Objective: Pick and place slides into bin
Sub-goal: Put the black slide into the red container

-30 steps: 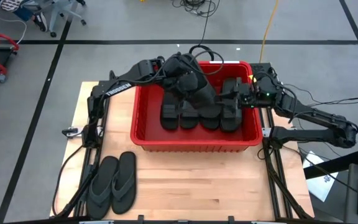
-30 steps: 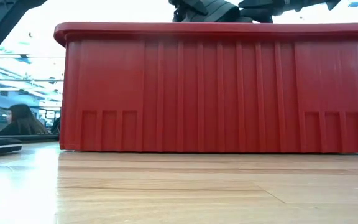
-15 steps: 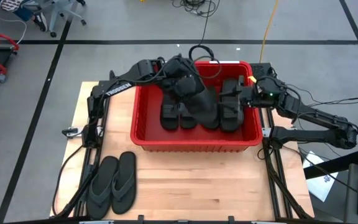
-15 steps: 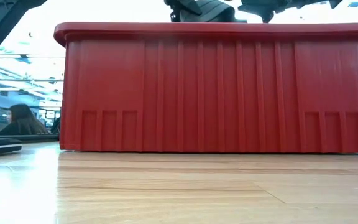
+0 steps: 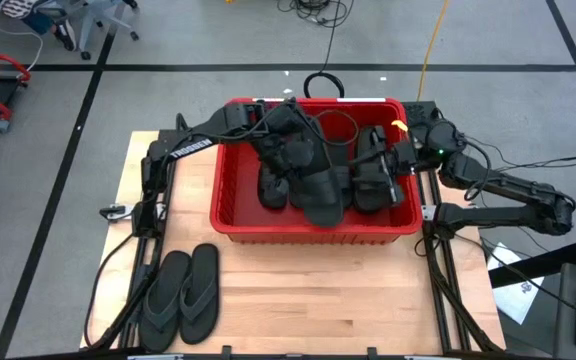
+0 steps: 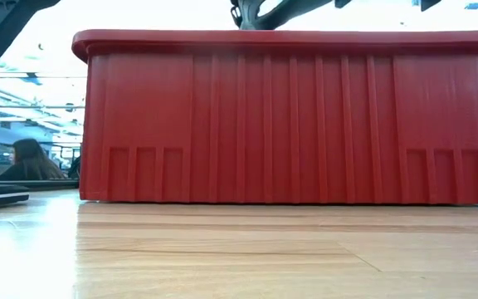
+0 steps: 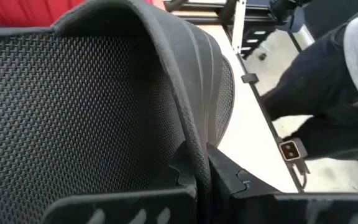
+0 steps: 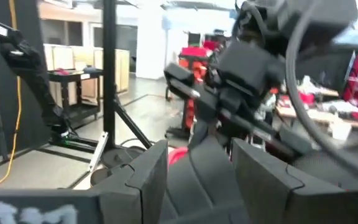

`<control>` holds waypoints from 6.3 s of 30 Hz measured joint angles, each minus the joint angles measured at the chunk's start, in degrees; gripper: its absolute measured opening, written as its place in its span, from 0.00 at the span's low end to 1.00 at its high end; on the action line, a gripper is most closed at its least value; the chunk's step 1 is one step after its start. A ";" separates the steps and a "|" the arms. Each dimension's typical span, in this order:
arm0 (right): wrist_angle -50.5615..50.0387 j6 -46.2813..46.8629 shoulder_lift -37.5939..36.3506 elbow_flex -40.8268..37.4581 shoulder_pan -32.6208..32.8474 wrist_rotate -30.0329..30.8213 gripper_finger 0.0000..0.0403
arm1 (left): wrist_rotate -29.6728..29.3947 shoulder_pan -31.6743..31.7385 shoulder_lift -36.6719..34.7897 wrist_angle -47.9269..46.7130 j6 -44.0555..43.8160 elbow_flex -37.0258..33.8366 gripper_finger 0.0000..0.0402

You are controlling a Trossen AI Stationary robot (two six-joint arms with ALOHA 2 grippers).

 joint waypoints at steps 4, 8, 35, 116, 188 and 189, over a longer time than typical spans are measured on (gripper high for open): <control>-0.68 -0.62 2.19 0.00 2.08 -0.09 0.40 | 0.76 -0.81 1.52 -0.93 -0.10 -0.02 0.00; -2.93 -3.87 4.98 0.00 4.20 1.20 0.41 | 2.16 -1.45 2.96 -2.68 -0.15 -0.02 0.00; -6.49 -3.31 7.12 0.24 5.58 10.68 0.42 | -0.90 -2.93 3.90 -8.95 3.58 -0.06 0.00; -18.53 -15.22 9.90 9.05 20.14 73.45 0.01 | -4.45 2.03 -2.93 8.04 -22.65 -0.13 0.16; -18.24 -13.79 19.42 21.75 29.53 96.39 0.01 | -27.89 -0.32 -11.06 6.28 -3.86 0.01 0.44; -18.12 -13.84 19.39 21.75 29.53 96.08 0.01 | -27.91 -0.25 -10.83 6.43 -3.71 0.00 0.44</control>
